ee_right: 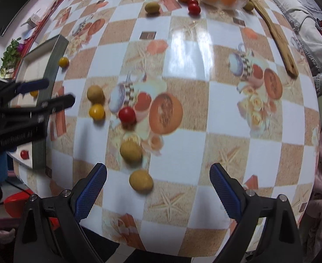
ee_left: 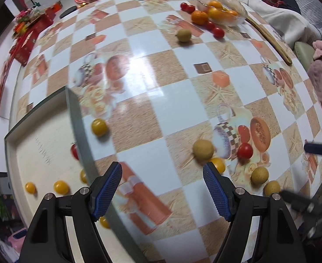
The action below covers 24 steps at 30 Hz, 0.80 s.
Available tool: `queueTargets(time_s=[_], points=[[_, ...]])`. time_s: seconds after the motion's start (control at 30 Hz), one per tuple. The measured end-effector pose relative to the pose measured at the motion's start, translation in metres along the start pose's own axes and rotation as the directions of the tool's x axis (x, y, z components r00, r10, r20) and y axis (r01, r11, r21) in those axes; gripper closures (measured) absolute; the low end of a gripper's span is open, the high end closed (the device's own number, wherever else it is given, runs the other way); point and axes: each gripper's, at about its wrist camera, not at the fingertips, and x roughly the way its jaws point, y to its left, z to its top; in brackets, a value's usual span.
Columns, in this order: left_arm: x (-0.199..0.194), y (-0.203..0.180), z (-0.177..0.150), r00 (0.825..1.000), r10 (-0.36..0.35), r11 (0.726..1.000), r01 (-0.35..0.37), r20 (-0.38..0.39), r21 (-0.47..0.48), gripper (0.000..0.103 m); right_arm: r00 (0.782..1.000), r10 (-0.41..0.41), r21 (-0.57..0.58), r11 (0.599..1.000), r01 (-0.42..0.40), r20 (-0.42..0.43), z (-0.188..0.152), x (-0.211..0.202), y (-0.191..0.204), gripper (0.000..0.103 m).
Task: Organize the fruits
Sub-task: 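Move both tools back over the table toward the brown fruits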
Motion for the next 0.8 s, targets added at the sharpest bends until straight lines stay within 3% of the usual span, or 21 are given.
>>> queueTargets(time_s=[0.3,0.4,0.53,0.6,0.8], points=[[0.010,-0.012,0.013,0.999,-0.049,0.999,0.048,-0.023,-0.018,0.025,1.000,0.021,-0.011,1.000,-0.021,0.005,-0.009,0.006,-0.001,0.008],[0.019,-0.019,0.014,0.998,-0.046,0.999,0.045,-0.042,-0.008,0.025,1.000,0.021,-0.033,0.999,-0.021,-0.004,-0.012,0.013,0.006,0.014],[0.029,-0.025,0.015,0.998,-0.038,0.999,0.037,-0.057,-0.009,0.026,0.999,0.022,-0.047,0.999,-0.023,-0.023,-0.015,0.025,0.015,0.033],[0.032,-0.026,0.016,0.997,-0.034,0.999,0.033,-0.065,-0.016,0.026,0.999,0.020,-0.050,0.999,-0.021,-0.030,-0.018,0.031,0.019,0.034],[0.037,-0.030,0.018,0.997,-0.034,0.999,0.031,-0.074,-0.037,0.039,1.000,-0.026,-0.089,0.996,0.024,-0.017,-0.024,0.034,0.032,0.042]])
